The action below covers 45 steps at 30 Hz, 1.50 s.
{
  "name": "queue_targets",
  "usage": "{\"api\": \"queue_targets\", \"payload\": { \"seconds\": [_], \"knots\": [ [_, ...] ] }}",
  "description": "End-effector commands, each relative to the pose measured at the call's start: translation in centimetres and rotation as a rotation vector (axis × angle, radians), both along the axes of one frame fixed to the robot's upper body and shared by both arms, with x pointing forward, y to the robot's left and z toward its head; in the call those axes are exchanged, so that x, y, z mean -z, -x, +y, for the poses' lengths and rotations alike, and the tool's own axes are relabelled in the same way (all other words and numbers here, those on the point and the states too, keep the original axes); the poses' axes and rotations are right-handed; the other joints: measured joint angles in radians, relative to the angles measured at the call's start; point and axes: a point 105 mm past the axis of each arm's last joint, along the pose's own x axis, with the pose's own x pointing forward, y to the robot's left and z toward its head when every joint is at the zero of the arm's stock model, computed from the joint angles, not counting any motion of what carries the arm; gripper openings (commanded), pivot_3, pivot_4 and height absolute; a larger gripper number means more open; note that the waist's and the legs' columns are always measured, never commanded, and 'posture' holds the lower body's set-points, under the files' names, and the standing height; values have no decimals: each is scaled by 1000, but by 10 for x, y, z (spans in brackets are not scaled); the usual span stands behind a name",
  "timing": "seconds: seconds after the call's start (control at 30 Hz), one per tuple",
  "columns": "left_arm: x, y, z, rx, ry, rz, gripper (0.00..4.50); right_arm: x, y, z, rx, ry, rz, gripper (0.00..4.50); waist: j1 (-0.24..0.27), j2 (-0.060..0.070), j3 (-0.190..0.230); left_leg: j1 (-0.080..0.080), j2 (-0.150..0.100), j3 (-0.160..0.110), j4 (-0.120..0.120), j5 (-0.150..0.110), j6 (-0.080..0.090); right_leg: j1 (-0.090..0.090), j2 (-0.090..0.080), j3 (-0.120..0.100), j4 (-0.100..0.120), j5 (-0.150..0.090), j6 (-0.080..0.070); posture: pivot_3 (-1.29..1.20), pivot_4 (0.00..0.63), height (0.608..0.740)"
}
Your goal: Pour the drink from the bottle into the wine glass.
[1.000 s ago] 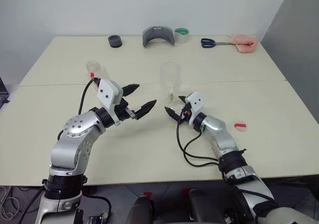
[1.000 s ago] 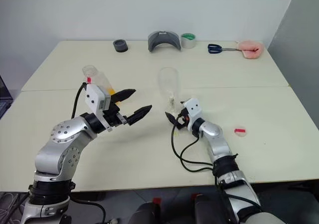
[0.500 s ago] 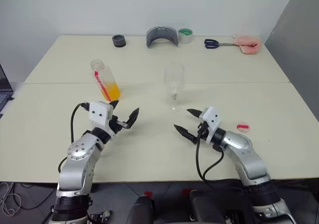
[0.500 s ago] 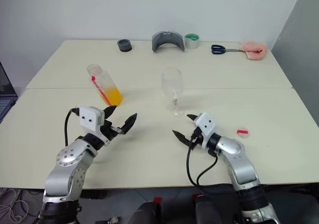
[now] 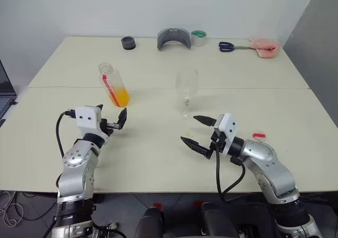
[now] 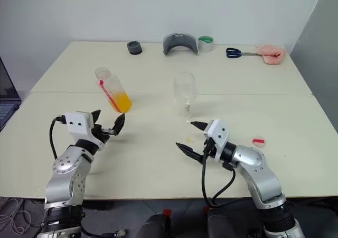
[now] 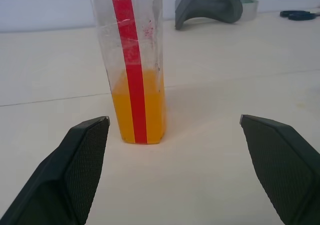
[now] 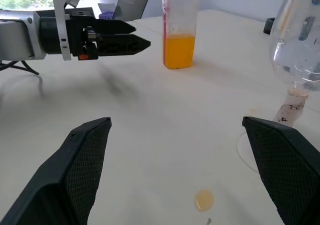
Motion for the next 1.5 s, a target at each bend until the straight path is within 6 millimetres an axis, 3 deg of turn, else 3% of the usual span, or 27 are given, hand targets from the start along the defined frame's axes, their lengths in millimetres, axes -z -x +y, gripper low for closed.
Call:
{"api": "queue_targets", "payload": {
  "seconds": [0.03, 0.77, 1.5],
  "knots": [
    [-17, -6, 2, 6, -36, -49, 4500, -18, 10, 5, -55, -24, -44, 4472, 0, 0, 0, 0, 0, 0, 0, 0, 0, 0, 0, 0, 0, 0, 0, 0, 150, 740],
    [-33, -43, 22, 16, -44, -25, 4500, -29, 14, 13, -93, -8, -57, 4472, 2, 0, 0, 0, 0, 0, 0, 0, 0, 0, 0, -1, 0, 0, 0, 0, 150, 740],
    [-41, -75, 28, 69, -93, -19, 4500, -39, 15, 21, -121, -18, -85, 4472, 2, -1, 0, -1, 0, -1, 0, 0, 0, -1, 0, -2, 0, 0, 0, 0, 150, 740]
  ]
}}
